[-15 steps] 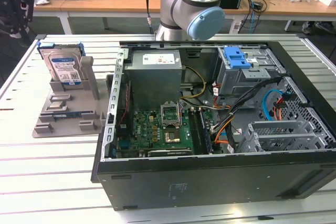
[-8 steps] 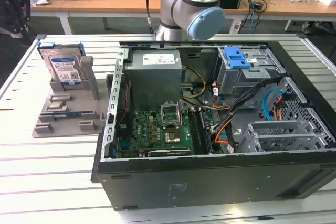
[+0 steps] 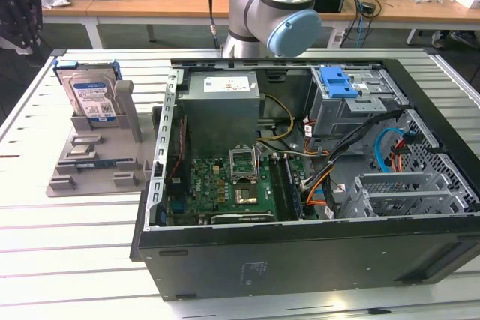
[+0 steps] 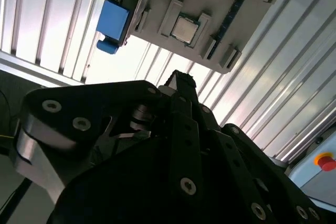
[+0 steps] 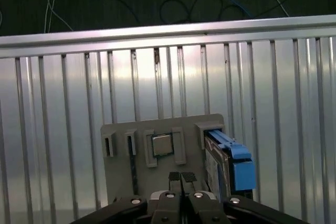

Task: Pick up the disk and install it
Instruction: 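Pick up the disk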

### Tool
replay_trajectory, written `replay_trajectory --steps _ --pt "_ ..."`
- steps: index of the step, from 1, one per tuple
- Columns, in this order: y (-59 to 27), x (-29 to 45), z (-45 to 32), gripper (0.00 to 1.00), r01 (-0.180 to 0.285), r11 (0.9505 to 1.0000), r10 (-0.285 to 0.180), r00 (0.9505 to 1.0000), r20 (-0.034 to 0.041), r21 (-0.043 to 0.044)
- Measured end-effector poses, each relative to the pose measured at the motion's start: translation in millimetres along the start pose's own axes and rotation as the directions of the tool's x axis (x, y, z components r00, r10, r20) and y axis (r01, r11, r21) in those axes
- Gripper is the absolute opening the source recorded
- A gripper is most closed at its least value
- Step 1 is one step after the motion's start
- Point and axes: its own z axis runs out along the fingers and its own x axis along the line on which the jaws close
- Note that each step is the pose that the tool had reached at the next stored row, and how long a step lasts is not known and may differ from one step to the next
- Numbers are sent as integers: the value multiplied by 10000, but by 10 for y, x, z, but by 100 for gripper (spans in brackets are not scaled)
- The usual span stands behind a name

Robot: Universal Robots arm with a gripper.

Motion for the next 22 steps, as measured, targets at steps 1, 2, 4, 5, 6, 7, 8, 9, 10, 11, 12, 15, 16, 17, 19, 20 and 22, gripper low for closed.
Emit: replay_trajectory --steps 1,2,4,5,6,7,8,9,10,11,12,15,16,17,19,20,22 --pt "0 0 0 17 4 10000 -4 10000 0 0" --pt "0 0 0 23 9 10000 -9 10000 0 0" --pt "0 0 0 29 19 10000 -19 10000 0 0" --pt "0 0 0 35 26 10000 -26 10000 0 0" --pt "0 0 0 35 30 10000 -30 10000 0 0" --pt "2 -10 2 42 40 10000 -40 10000 0 -1" --pt "-2 -84 22 42 15 10000 -15 10000 0 1" --pt "-7 -147 34 42 13 10000 -13 10000 0 -1" --pt "-11 -200 45 42 14 10000 -14 10000 0 0" --pt "-15 -225 54 42 14 10000 -14 10000 0 -1" --pt "-24 -257 70 42 13 10000 -13 10000 -1 -1" --pt "-46 -291 95 42 13 10000 -13 10000 0 0" --pt "-49 -298 99 42 14 10000 -14 10000 0 0" --pt "-52 -306 103 42 14 10000 -14 10000 0 -1" --pt "-57 -318 123 42 14 10000 -14 10000 0 -1" --pt "-60 -324 136 42 13 10000 -13 10000 0 -1" --pt "-64 -339 162 42 13 10000 -13 10000 -1 -5"
